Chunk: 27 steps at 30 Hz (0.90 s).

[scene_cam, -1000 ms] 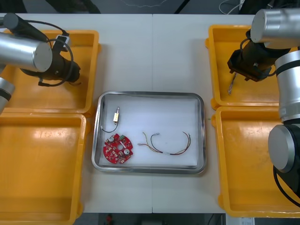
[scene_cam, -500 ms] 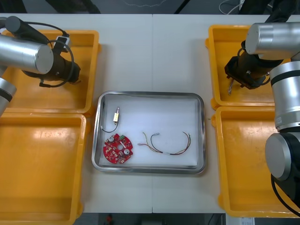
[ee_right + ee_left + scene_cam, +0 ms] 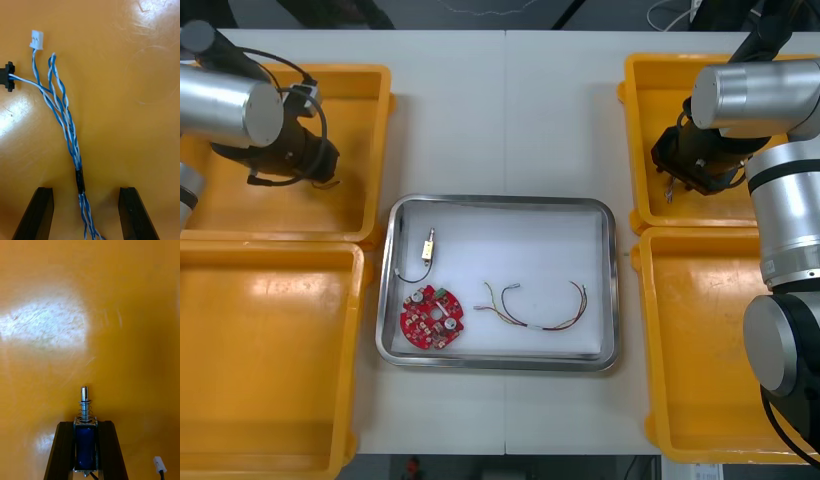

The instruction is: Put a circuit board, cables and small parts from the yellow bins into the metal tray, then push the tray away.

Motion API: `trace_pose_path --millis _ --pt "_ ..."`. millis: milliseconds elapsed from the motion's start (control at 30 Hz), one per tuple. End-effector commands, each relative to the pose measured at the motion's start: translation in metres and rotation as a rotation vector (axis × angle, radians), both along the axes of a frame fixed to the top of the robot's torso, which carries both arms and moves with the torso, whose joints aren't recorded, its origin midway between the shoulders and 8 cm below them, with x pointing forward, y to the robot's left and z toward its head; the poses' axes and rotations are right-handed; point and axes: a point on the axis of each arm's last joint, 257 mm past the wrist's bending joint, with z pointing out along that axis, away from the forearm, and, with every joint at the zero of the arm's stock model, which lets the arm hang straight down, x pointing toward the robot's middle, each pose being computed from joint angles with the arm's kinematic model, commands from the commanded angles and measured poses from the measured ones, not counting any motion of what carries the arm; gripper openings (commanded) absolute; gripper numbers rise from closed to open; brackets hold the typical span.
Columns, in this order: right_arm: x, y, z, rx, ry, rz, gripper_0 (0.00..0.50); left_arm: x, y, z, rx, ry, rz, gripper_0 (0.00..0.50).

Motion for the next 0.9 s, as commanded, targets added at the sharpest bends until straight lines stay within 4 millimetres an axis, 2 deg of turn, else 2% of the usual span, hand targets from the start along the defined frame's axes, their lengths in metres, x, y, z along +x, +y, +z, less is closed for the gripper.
trace_pose_path --millis 33,167,200,233,433,700,767,900 --pt "-0.006 0.011 -0.016 0.008 0.018 0.018 0.500 0.000 0.016 0.050 0.058 -0.042 -0.025 0.000" --pt "-0.011 0.008 -0.018 0.009 0.038 0.008 0.500 -0.010 0.016 0.056 0.066 -0.016 -0.024 0.000" --pt "-0.013 0.006 -0.019 0.008 0.045 0.004 0.393 -0.013 0.016 0.060 0.069 -0.011 -0.024 0.000" --pt "-0.013 0.006 -0.019 0.008 0.046 0.004 0.226 -0.016 0.016 0.063 0.070 -0.004 -0.021 0.000" --pt "-0.014 0.000 -0.021 0.006 0.048 -0.007 0.000 -0.039 0.009 0.080 0.073 0.036 -0.025 0.000" --pt "-0.015 -0.023 -0.010 0.004 0.040 -0.039 0.000 -0.072 -0.008 0.095 0.066 0.095 -0.048 0.000" --pt "-0.020 -0.032 0.000 -0.001 0.044 -0.051 0.000 -0.083 -0.012 0.098 0.054 0.116 -0.050 0.000" --pt "-0.032 -0.045 0.026 -0.017 0.056 -0.066 0.000 -0.085 -0.022 0.105 0.054 0.094 -0.073 0.000"
